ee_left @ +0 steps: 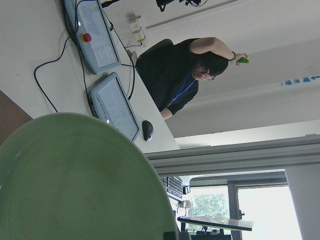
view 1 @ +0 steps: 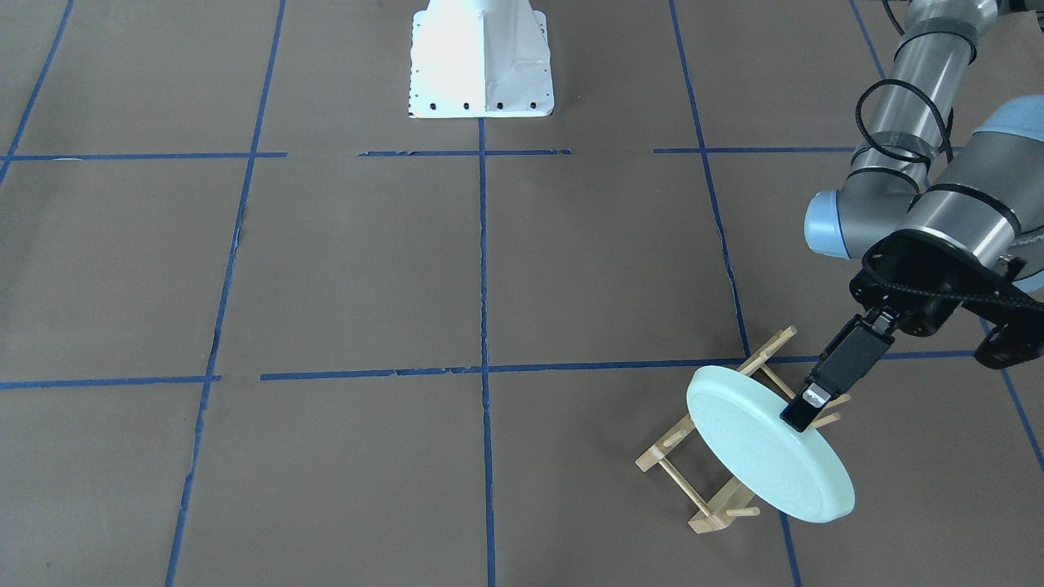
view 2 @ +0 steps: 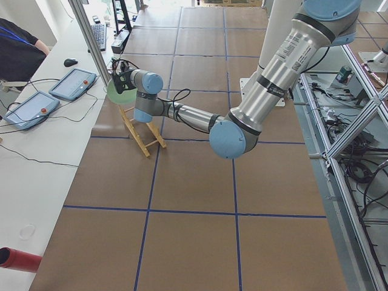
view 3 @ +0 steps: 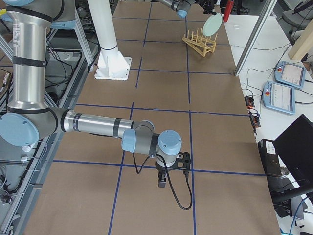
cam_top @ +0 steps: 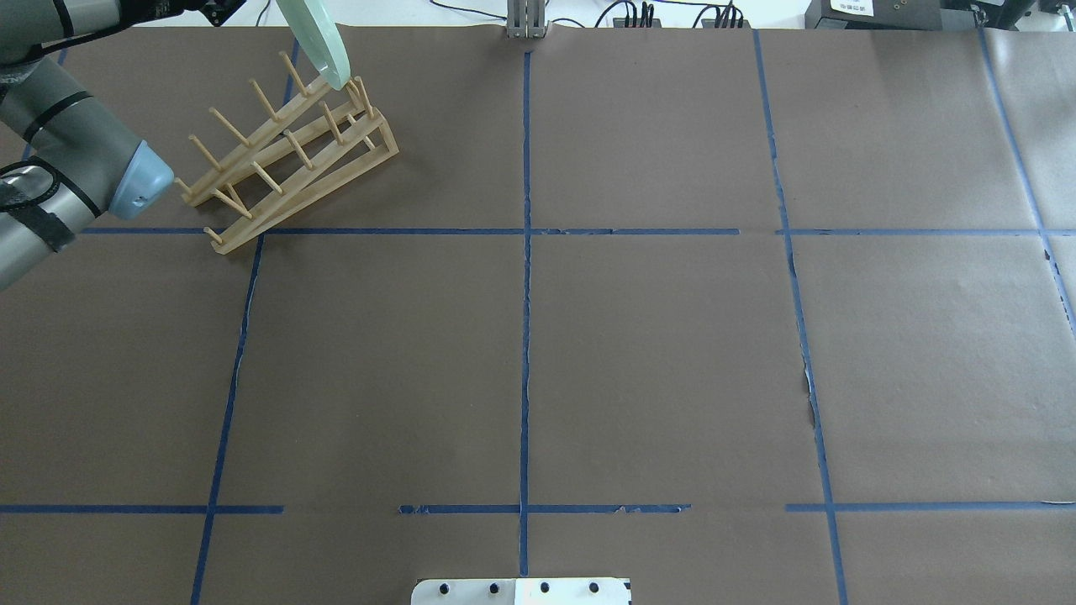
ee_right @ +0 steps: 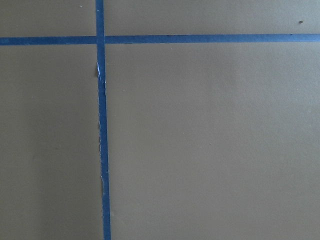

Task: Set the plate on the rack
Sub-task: 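Lower the upright plate with the left gripper into the rack pegs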

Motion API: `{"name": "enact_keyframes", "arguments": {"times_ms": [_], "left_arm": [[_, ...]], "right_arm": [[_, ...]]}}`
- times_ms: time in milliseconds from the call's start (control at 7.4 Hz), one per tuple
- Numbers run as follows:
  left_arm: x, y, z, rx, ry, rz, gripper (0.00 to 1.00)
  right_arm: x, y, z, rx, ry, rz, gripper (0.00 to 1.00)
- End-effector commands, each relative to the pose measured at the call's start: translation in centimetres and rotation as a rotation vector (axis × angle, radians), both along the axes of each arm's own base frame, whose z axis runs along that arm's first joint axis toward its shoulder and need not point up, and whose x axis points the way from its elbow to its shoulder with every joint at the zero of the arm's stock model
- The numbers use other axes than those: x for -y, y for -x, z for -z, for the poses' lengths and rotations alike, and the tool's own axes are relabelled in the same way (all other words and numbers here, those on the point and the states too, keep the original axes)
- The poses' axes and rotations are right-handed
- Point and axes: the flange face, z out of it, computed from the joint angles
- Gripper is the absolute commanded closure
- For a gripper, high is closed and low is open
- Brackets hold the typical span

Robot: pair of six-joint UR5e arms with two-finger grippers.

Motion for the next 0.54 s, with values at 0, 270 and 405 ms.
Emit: {"name": "enact_keyframes", "arguments": {"times_ms": [0,270,405], "left_arm": [[-0.2,-1.0,-0.4,0.005,0.008,-0.013,1.00],[0.2,-1.5,-1.7,0.018,0.032,-0.016,1.00],[0.4,-1.6,-2.4,0.027,0.044,-0.016,1.00]], "right_arm": [[0.0,0.0,0.0,0.000,0.000,0.001,0.00],[0.0,0.0,0.0,0.000,0.000,0.001,0.00],[0.0,-0.1,0.0,0.000,0.000,-0.001,0.00]]}}
